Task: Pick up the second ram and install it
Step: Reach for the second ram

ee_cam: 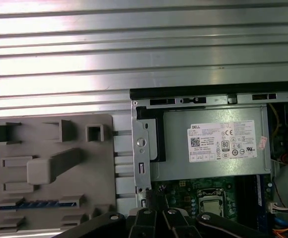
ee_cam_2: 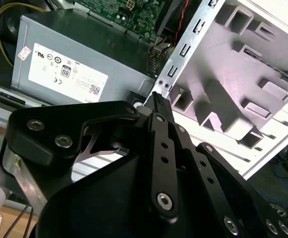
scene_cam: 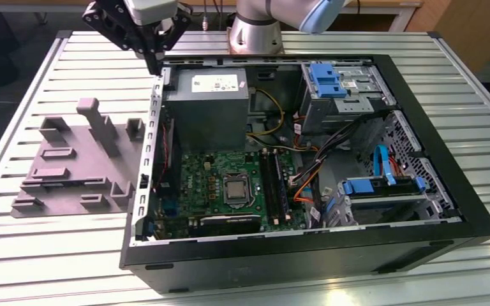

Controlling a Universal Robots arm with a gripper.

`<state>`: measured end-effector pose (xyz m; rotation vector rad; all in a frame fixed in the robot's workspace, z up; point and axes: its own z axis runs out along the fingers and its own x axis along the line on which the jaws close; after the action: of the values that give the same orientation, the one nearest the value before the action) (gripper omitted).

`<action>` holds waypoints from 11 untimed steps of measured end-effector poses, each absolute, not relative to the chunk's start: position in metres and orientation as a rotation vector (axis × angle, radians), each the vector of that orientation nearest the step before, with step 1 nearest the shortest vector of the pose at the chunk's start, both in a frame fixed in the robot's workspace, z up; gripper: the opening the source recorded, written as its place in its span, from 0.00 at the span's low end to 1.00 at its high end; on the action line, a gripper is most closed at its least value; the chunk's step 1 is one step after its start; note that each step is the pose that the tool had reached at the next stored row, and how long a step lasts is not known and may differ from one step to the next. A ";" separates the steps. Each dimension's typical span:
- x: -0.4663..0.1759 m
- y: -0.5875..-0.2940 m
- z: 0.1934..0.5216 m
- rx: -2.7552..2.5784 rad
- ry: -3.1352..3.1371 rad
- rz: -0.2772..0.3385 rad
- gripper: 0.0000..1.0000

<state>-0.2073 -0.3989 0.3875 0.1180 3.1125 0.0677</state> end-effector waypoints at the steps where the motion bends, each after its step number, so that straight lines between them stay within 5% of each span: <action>1: -0.208 -0.399 0.388 0.118 3.113 0.068 0.11; 11: -0.214 -0.399 0.387 0.118 3.113 0.068 0.11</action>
<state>-0.2145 -0.3990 0.3874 0.1179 3.1125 0.0676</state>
